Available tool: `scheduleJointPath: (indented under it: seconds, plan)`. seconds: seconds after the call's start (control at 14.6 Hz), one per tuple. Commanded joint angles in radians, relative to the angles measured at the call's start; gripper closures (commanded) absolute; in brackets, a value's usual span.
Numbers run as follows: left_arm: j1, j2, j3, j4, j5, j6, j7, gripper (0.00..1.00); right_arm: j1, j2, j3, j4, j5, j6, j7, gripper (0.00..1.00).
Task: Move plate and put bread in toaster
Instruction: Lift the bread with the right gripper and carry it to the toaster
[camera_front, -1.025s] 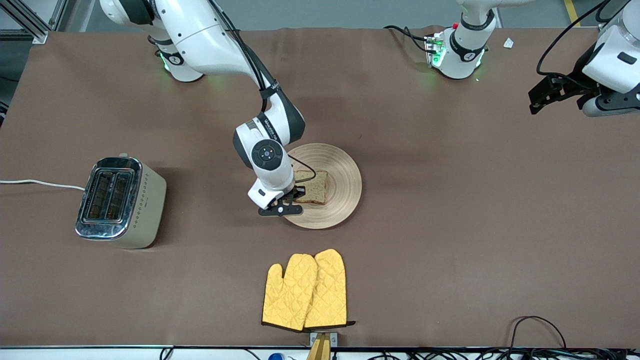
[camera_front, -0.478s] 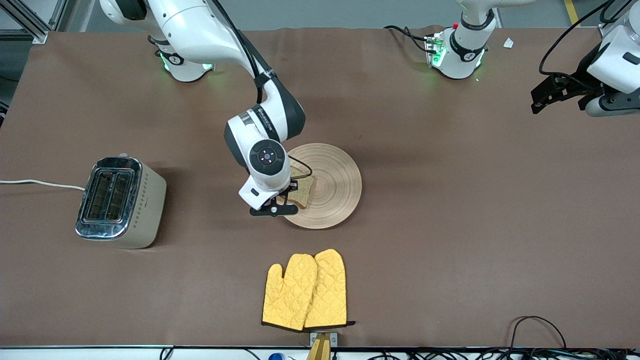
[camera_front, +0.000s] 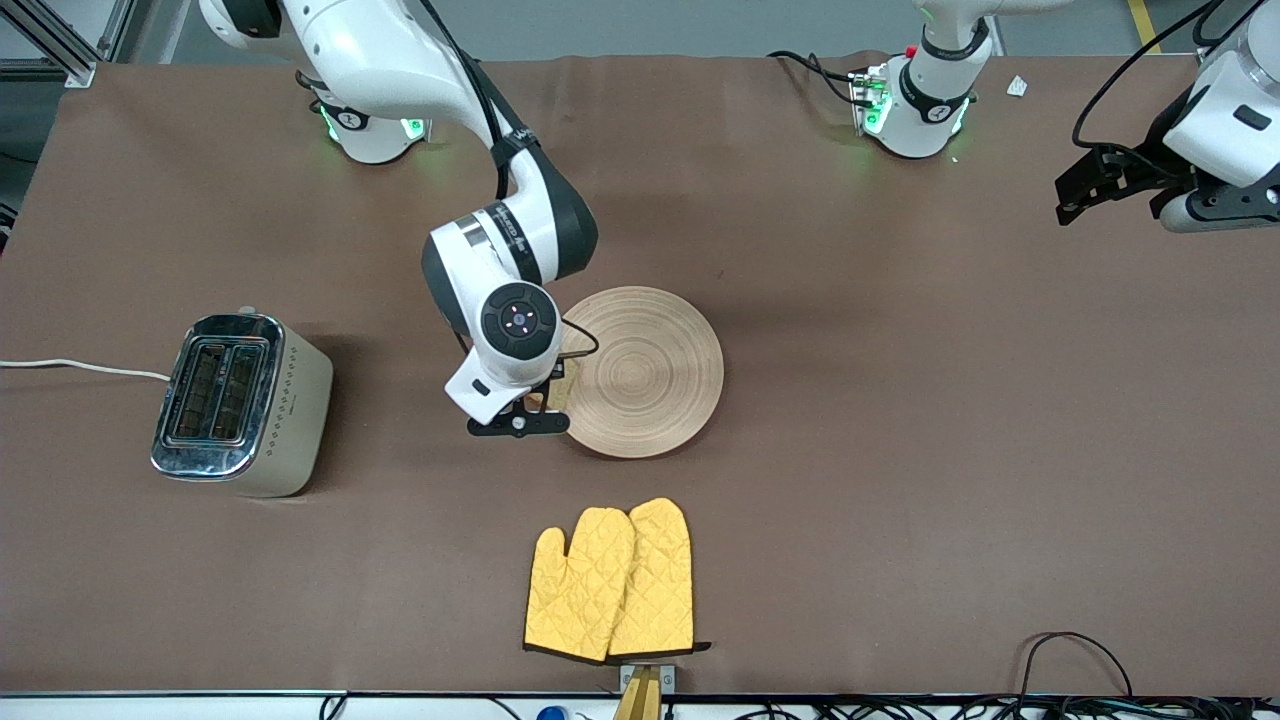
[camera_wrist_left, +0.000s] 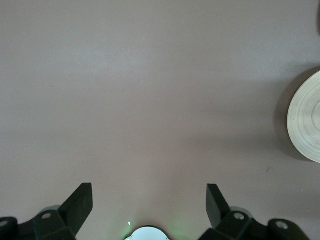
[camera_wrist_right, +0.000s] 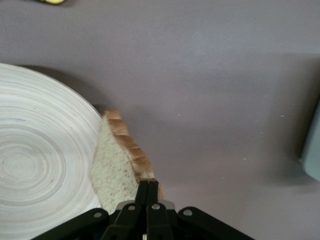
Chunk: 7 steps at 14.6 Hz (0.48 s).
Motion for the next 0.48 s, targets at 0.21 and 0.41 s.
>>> scheduleJointPath:
  seconds: [0.21, 0.41]
  plan:
    - [-0.003, 0.003, 0.003, 0.011, 0.001, -0.013, 0.076, 0.00, -0.011, -0.077, -0.045, 0.018, -0.016, -0.071, -0.121, 1.00]
    - [-0.003, 0.000, 0.003, 0.017, -0.002, -0.013, 0.094, 0.00, -0.013, -0.086, -0.093, 0.020, -0.015, -0.117, -0.208, 1.00]
